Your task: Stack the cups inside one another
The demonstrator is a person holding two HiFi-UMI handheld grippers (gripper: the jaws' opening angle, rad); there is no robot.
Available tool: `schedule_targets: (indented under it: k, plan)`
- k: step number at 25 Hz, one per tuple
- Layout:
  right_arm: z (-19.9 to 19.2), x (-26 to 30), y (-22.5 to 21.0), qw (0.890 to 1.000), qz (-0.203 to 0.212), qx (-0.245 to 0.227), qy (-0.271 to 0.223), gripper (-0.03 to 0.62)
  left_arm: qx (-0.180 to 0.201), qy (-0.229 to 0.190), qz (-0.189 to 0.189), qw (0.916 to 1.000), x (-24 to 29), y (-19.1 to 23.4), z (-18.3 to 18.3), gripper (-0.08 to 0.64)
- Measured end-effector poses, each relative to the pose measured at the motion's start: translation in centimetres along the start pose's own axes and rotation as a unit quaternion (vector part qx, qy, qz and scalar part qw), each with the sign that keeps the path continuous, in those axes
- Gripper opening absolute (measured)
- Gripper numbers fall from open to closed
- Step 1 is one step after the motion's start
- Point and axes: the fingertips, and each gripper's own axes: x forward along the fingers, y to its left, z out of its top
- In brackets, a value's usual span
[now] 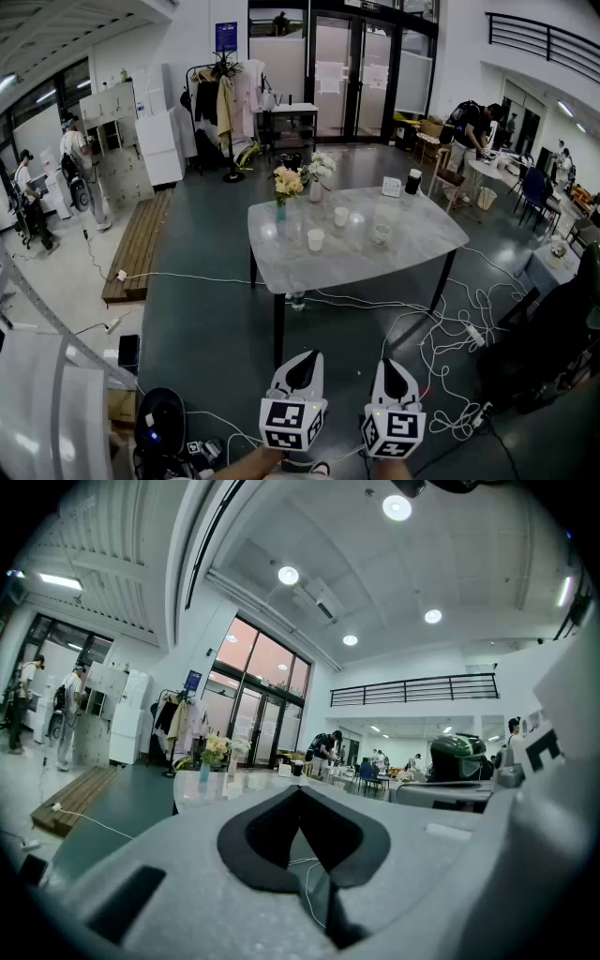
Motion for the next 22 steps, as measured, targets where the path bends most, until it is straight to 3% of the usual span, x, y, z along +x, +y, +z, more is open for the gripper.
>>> schedule_targets:
  k: [12,22]
  plan:
    - [-0.4,-0.4,-0.9,1.0,0.004,0.012,0.002,0.007,0.0,0.006,0.004,1.0,0.4,-0.8,-0.3,-0.005]
    - [-1.3,-0.9,-4.4,0.999,0.008,0.043,-0.001,0.008,0.0,0.013,0.02,0.9997,1.6,-2.7,-1.3,-0.005]
